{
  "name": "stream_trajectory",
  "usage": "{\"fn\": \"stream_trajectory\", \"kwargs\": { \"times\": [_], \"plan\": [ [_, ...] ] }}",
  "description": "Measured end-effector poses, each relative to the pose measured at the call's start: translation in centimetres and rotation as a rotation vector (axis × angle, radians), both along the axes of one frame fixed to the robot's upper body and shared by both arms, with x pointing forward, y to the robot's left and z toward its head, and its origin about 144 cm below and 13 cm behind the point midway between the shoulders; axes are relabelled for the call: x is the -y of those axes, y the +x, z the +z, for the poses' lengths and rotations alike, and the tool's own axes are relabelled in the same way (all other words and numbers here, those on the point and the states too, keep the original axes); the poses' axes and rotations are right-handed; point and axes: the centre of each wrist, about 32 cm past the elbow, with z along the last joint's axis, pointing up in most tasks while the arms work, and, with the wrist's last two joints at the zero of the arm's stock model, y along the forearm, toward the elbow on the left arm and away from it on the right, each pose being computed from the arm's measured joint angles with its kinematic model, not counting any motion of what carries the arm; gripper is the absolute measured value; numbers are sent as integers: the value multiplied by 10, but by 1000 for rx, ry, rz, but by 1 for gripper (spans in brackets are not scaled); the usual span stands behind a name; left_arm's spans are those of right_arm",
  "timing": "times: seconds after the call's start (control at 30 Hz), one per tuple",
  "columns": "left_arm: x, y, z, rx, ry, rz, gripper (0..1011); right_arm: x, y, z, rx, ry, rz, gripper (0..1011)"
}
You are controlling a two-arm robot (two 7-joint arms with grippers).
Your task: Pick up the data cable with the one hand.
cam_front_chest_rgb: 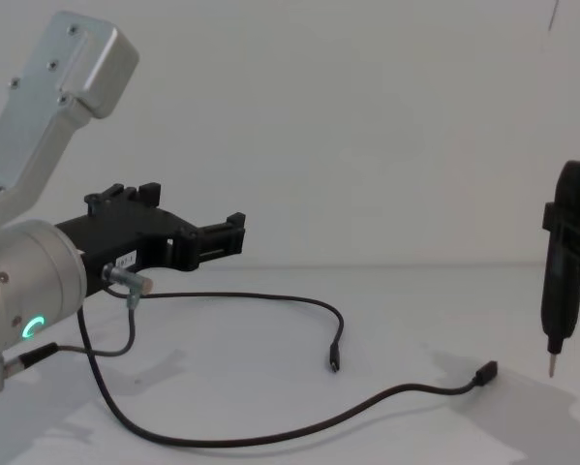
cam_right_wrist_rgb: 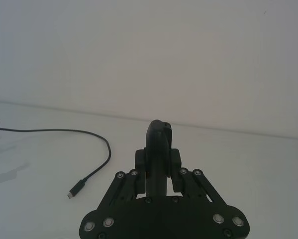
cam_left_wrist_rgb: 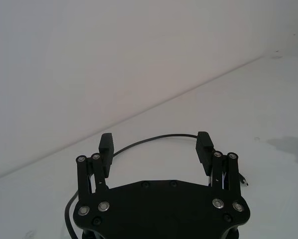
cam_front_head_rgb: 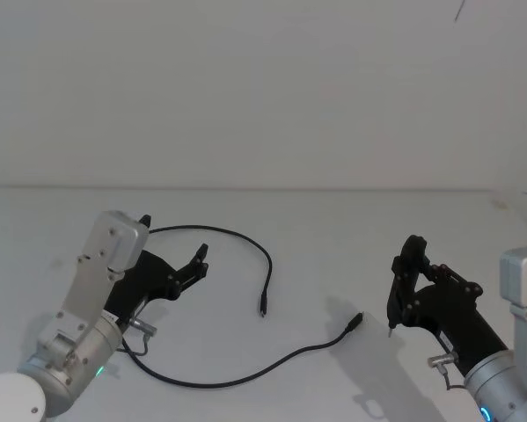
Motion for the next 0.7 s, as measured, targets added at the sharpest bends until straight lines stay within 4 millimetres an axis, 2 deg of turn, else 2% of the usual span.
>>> {"fn": "stream_trajectory", "kwargs": {
  "times": [0.7],
  "plan": [
    [0, 0, 0, -1, 0, 0, 1001, 0, 0, 0, 0, 0, 0, 279]
  ]
}}
